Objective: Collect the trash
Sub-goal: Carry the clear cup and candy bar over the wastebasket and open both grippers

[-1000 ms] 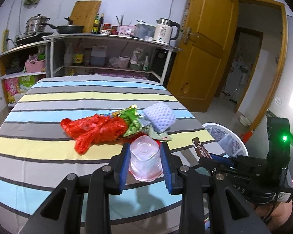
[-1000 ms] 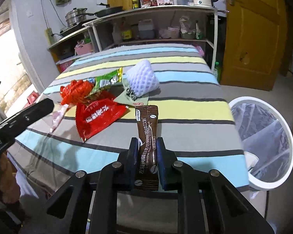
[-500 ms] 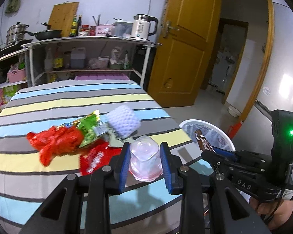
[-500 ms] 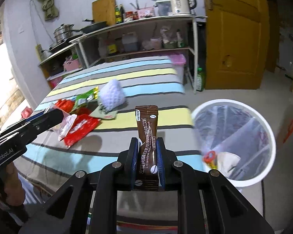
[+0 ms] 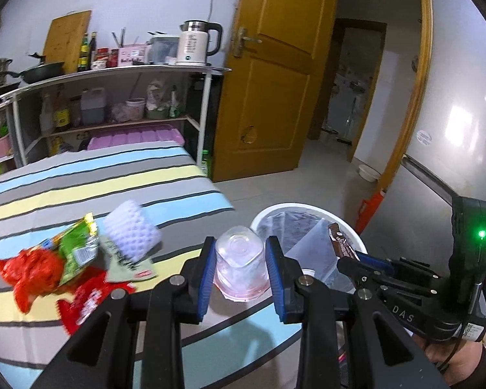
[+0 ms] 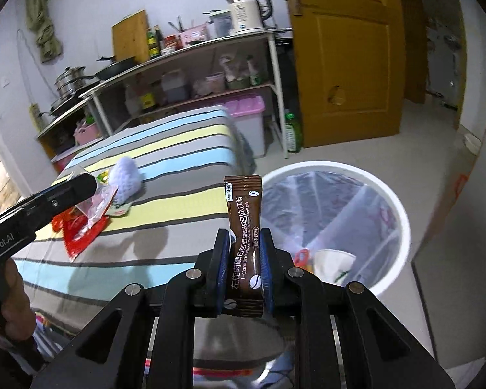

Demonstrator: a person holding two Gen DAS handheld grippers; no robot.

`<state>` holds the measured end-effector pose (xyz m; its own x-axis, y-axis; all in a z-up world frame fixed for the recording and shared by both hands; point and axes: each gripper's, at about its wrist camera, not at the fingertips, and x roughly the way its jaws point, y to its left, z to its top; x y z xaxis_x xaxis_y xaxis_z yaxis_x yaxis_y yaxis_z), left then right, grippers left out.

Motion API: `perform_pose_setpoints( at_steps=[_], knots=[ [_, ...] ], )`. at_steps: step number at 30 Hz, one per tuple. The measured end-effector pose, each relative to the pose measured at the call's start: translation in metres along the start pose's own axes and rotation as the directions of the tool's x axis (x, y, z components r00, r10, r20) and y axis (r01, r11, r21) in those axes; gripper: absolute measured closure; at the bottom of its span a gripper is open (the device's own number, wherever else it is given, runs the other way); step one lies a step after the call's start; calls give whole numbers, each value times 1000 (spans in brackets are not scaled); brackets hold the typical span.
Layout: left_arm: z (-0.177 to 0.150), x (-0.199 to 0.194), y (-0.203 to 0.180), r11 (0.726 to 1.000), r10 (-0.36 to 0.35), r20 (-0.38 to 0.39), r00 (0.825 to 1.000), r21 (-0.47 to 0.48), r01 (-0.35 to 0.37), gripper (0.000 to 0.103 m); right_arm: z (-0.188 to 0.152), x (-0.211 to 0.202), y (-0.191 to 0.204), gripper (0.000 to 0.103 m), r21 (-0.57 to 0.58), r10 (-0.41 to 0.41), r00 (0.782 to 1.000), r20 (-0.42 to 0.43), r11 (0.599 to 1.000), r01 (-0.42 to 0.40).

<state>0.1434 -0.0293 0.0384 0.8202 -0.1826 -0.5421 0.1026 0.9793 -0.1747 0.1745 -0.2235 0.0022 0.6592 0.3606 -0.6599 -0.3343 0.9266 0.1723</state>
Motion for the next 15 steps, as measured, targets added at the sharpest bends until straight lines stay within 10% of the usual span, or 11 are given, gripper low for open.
perform_pose_setpoints(
  at_steps=[15],
  knots=[
    [14, 64, -49, 995, -79, -72, 994, 62, 84, 71, -2, 16, -56, 84, 79, -50, 998, -30, 995, 52]
  ],
)
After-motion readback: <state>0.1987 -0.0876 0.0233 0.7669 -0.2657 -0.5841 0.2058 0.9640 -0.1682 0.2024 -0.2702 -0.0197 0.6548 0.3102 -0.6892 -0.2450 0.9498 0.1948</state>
